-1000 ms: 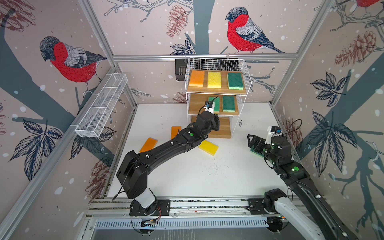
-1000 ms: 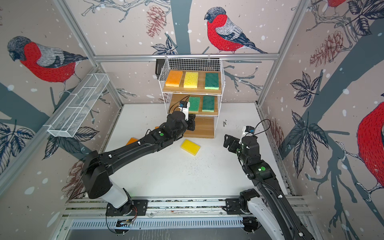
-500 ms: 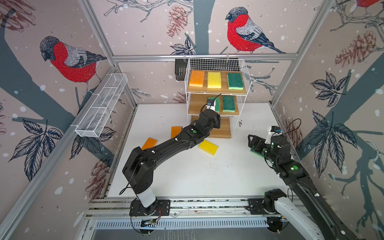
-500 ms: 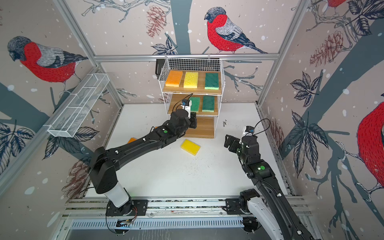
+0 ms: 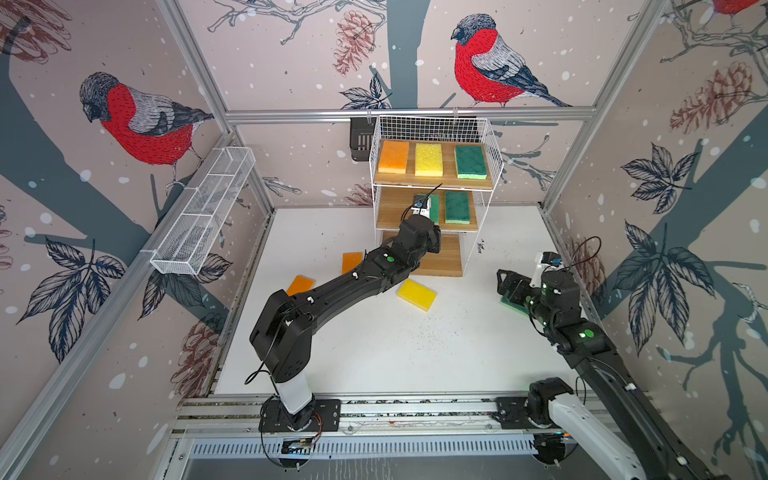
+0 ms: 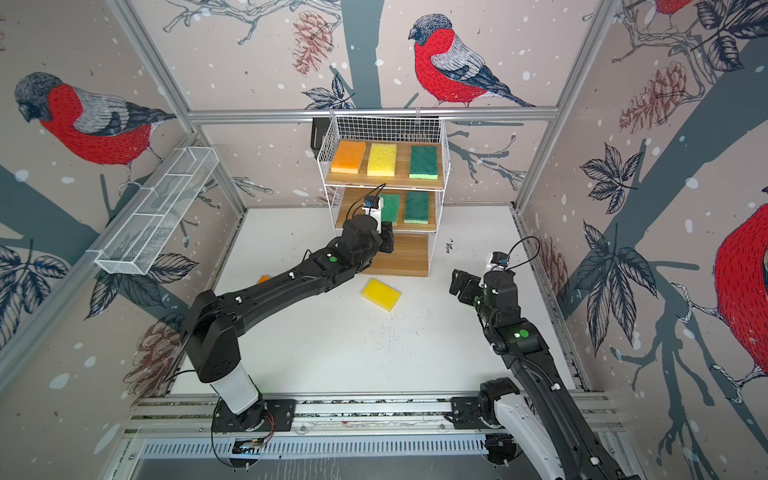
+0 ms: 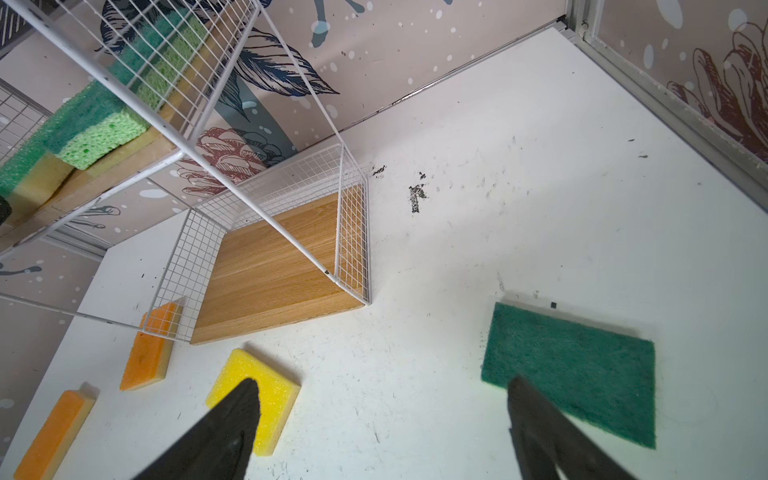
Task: Place and organize the cleaning sponges onto the shelf
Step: 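Open the left gripper and release the bright green sponge on the shelf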
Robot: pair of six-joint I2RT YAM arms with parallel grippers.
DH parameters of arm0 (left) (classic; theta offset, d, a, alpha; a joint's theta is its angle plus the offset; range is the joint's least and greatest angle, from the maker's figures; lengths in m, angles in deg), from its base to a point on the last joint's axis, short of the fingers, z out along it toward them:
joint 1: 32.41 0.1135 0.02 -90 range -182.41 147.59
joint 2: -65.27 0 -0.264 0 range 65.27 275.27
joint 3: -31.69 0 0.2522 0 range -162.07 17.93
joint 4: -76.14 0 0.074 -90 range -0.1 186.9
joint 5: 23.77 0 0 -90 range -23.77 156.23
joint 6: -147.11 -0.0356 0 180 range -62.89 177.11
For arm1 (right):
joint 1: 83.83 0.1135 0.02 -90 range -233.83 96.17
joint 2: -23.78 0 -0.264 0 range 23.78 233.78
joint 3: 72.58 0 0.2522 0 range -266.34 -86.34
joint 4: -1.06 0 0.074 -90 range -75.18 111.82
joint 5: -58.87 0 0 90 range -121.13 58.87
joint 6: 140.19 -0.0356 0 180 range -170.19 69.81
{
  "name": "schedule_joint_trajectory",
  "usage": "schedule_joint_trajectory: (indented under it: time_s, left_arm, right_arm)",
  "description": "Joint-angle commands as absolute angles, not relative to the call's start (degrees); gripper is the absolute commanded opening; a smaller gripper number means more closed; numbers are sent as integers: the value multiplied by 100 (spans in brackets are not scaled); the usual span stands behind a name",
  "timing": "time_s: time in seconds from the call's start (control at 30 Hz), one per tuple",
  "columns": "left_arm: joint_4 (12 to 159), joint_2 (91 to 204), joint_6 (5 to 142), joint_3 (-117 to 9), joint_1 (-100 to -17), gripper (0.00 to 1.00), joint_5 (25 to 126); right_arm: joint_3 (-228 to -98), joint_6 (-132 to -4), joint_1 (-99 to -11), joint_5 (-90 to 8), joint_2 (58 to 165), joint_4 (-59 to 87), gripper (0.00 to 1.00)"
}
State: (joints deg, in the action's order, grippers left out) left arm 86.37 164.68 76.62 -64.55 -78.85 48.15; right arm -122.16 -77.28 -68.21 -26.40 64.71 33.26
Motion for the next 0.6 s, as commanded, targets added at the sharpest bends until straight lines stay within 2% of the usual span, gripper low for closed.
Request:
schedule_joint_trajectory:
  time_s: [0.0,0.57]
  left_arm:
    - [8520,16540,7662,-6540,-7882,13,4793]
    - [8594,16708,7750,-6671,-7847,13,4642]
  right_arm:
    - [-12194,-7680,-6852,-2666,6475,3126,93]
    - [-12185,-7674,-6971,-2770,6457,3161,93]
